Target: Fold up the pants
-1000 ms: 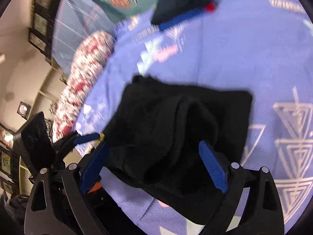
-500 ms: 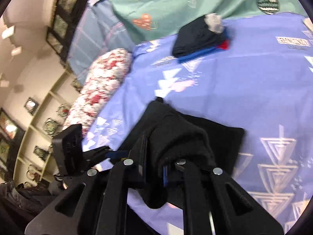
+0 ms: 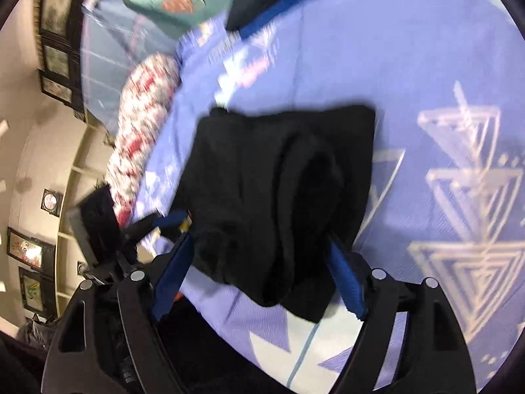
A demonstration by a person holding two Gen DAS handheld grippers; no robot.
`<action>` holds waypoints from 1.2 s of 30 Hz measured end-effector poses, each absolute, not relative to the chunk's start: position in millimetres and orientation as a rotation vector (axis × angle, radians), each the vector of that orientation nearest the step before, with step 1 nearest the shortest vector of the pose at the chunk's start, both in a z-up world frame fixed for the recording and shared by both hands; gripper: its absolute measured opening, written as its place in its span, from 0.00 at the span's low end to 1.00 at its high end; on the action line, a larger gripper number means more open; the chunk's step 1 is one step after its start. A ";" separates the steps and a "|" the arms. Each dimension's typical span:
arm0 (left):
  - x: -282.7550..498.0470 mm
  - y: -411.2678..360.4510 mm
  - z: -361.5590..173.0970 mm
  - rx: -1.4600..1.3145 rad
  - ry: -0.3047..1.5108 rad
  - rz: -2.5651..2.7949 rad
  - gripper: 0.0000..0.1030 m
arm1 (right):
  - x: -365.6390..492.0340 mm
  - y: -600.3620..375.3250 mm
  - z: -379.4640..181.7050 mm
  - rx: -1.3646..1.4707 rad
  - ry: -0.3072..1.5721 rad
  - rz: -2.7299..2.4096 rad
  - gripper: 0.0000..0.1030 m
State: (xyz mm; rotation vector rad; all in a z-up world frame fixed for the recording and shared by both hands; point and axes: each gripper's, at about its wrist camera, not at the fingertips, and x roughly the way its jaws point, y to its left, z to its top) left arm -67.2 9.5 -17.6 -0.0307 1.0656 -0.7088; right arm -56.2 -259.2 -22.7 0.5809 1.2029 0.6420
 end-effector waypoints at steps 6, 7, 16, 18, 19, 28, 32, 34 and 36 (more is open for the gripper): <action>-69.3 14.2 -16.7 -0.030 1.067 -0.698 0.98 | -43.8 -229.3 -29.9 0.605 1.284 0.697 0.78; -69.7 14.5 -16.2 -0.032 1.067 -0.695 0.98 | -40.2 -221.2 -30.5 0.579 1.293 0.710 0.71; -72.5 21.9 -14.4 0.009 1.071 -0.683 0.98 | -64.3 -225.9 45.7 0.215 1.050 0.591 0.35; -66.8 27.8 -27.5 0.017 1.107 -0.645 0.98 | -65.8 -221.7 32.5 0.106 1.144 0.575 0.46; -65.4 31.6 -30.6 0.004 1.110 -0.645 0.98 | -63.9 -221.6 13.1 0.081 1.228 0.562 0.50; -84.7 22.0 3.5 0.031 1.026 -0.755 0.98 | -69.7 -296.2 64.5 0.199 1.050 0.388 0.60; -87.8 -9.9 -25.3 0.129 1.120 -0.774 0.98 | -51.2 -262.6 79.2 0.241 0.977 0.518 0.60; -90.5 -4.8 -32.7 0.111 1.098 -0.772 0.98 | -31.6 -241.7 54.1 0.218 1.045 0.510 0.60; -95.0 2.8 -30.9 0.089 1.088 -0.776 0.98 | -3.0 -230.7 0.6 0.198 1.223 0.430 0.59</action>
